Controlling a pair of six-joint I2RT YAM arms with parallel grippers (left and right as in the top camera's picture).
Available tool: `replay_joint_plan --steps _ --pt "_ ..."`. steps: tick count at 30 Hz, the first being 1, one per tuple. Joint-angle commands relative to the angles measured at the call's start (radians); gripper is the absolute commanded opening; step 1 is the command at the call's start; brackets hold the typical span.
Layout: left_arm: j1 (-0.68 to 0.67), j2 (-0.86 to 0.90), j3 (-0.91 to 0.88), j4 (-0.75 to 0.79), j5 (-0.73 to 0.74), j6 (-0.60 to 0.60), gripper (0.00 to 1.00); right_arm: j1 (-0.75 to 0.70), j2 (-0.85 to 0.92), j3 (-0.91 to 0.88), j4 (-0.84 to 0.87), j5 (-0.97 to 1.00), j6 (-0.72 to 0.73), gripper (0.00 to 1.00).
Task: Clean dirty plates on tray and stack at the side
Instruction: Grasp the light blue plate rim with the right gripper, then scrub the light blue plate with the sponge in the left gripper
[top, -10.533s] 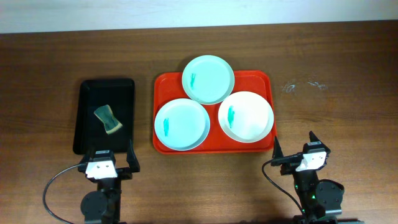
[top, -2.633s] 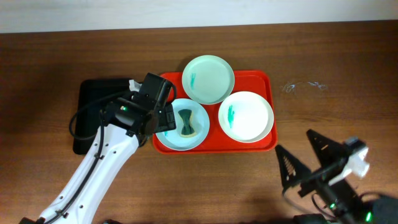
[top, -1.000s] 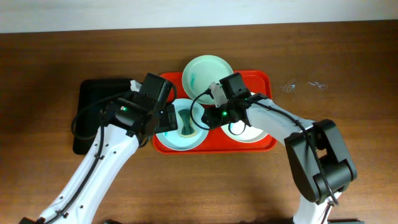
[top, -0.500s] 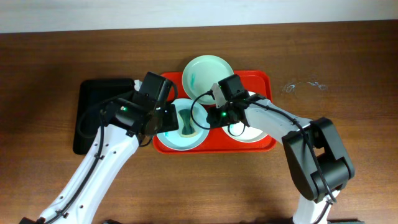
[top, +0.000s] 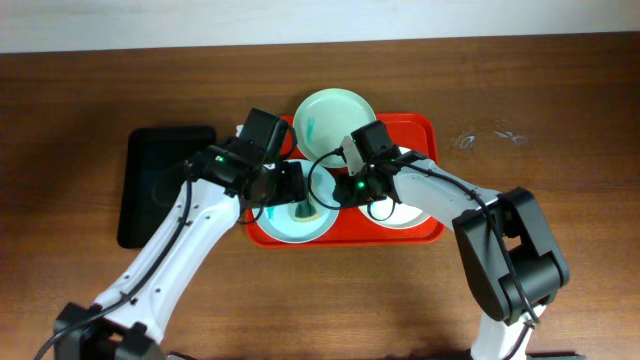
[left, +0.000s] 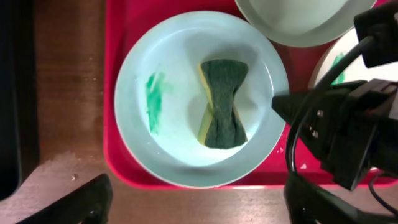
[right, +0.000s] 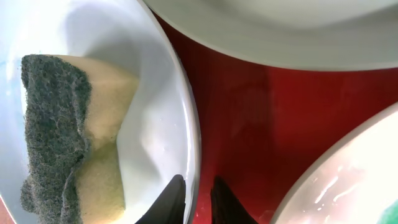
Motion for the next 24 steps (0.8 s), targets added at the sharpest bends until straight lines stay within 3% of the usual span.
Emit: replay_joint_plan --steps 1,3,5,9,10,12,14,24 --pt "0.002 0.069 -0.004 0.015 0.053 -0.001 0.78 0.003 0.018 -0.006 -0.003 0.016 -0.002 0.16" --pt "0.002 0.105 -0.004 0.020 0.076 -0.001 0.77 0.003 0.018 -0.006 -0.003 0.016 -0.002 0.10" --pt "0.002 0.144 -0.004 0.026 0.076 -0.001 0.70 0.003 0.018 -0.006 -0.003 0.016 -0.002 0.05" --pt "0.002 0.218 -0.004 0.077 0.117 0.000 0.19 0.003 0.018 -0.006 -0.002 0.015 -0.002 0.04" --pt "0.002 0.239 -0.004 0.097 0.135 0.000 0.16 0.003 0.018 -0.006 -0.003 0.015 -0.002 0.04" --pt "0.002 0.275 -0.004 0.122 0.142 0.000 0.24 0.003 0.018 -0.006 -0.003 0.015 -0.002 0.04" --pt "0.002 0.303 -0.004 0.148 0.142 -0.001 0.38 0.003 0.018 -0.006 -0.003 0.015 -0.002 0.05" --pt "0.002 0.334 -0.004 0.234 0.157 -0.002 0.47 0.005 0.018 0.007 -0.005 0.013 0.024 0.05"
